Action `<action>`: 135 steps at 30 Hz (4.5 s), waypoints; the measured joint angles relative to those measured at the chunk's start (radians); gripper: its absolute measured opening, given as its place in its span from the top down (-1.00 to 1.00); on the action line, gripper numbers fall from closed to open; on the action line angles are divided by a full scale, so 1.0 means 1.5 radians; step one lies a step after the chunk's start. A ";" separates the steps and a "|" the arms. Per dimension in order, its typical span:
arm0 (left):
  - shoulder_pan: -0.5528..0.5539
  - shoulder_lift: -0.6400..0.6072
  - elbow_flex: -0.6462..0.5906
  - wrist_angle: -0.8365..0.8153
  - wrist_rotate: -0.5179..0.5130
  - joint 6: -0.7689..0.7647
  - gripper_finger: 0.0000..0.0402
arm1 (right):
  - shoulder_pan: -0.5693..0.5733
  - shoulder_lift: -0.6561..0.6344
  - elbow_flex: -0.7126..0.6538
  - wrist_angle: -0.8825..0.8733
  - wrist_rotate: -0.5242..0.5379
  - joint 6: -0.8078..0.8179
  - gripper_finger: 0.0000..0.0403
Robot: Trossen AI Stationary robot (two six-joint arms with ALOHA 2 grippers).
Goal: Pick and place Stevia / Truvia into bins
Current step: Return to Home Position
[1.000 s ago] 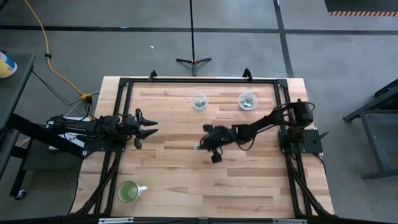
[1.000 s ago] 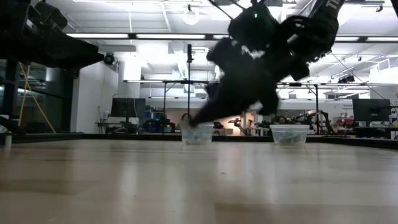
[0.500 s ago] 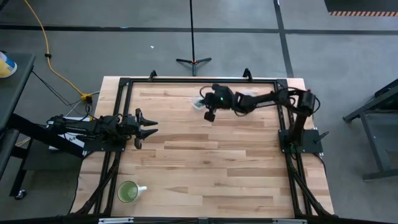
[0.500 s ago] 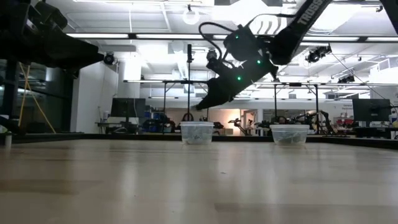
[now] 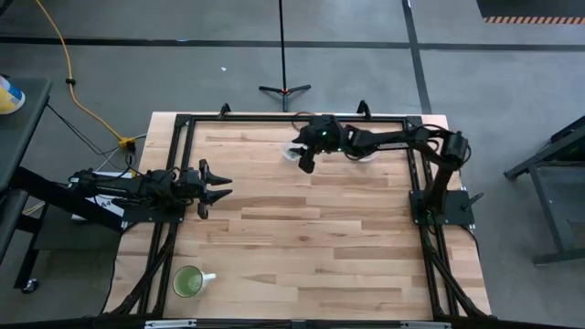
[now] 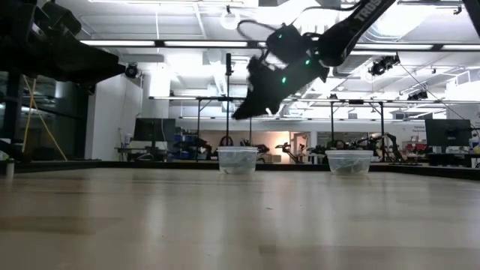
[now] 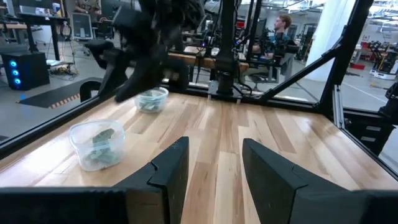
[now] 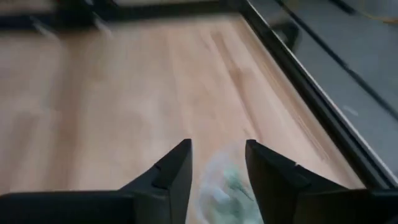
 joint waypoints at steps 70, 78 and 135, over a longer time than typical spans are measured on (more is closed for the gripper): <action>0.000 -0.006 0.006 0.025 0.106 0.037 0.89 | 0.237 -1.174 -0.718 -0.123 0.116 0.128 0.96; 0.000 -0.007 0.006 -0.002 0.099 0.050 0.41 | 0.237 -1.174 -0.718 -0.124 0.116 0.129 0.97; 0.000 -0.006 0.007 -0.030 0.083 0.047 -0.05 | 0.237 -1.173 -0.719 -0.124 0.116 0.129 0.96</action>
